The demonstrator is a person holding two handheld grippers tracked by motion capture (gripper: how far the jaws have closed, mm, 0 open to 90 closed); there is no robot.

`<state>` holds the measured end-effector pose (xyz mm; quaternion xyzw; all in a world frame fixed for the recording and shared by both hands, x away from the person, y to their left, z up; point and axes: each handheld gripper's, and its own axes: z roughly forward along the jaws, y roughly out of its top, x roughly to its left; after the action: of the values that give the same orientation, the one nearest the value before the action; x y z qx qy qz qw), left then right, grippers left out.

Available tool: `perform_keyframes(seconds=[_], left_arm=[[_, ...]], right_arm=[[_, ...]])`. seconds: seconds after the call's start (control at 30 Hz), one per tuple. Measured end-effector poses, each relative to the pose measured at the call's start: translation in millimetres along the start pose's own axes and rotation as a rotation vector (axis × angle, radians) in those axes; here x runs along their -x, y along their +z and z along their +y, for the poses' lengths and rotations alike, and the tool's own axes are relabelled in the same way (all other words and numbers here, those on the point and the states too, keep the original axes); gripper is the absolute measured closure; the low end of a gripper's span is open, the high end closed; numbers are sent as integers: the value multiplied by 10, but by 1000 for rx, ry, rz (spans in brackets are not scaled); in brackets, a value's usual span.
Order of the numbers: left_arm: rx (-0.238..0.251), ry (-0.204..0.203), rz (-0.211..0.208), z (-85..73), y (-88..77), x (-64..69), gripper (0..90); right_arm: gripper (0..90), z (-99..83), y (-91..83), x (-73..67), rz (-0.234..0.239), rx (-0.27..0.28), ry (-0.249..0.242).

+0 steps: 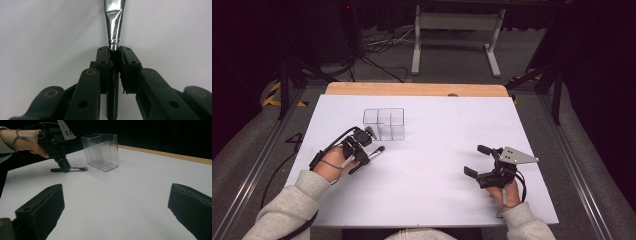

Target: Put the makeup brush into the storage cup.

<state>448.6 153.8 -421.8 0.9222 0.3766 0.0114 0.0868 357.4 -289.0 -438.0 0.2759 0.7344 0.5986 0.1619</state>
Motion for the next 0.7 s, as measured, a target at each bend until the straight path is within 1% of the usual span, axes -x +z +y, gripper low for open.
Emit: perform_keyframes(seconds=[0.07, 0.17, 0.23, 0.3, 0.37, 0.43, 0.53, 0.6, 0.7], left_arm=[[7, 7, -2, -7, -28, 6, 782], [20, 8, -15, -16, -58, 21, 782], [38, 3, -12, -22, -86, 34, 782], [53, 7, -24, -31, -121, 57, 782], [62, 13, -16, -34, -139, 63, 782], [86, 12, -28, -43, -177, 81, 782], [112, 13, -33, -55, -229, 93, 782], [130, 23, -32, -62, -260, 101, 782], [166, 25, -36, -77, -324, 118, 782]], right_arm=[[9, -2, 3, 2, 0, -2, 1], [10, -2, 5, -1, 0, -1, 2], [10, -3, 6, 0, 0, -2, 2], [9, -5, 6, 2, 0, -3, 3], [9, -5, 7, 2, 0, -3, 4], [9, -6, 7, 4, 0, -2, 4], [9, -7, 7, 4, 0, -2, 5], [10, -6, 6, 4, 0, -2, 6], [9, -5, 5, 4, 0, -2, 5]])
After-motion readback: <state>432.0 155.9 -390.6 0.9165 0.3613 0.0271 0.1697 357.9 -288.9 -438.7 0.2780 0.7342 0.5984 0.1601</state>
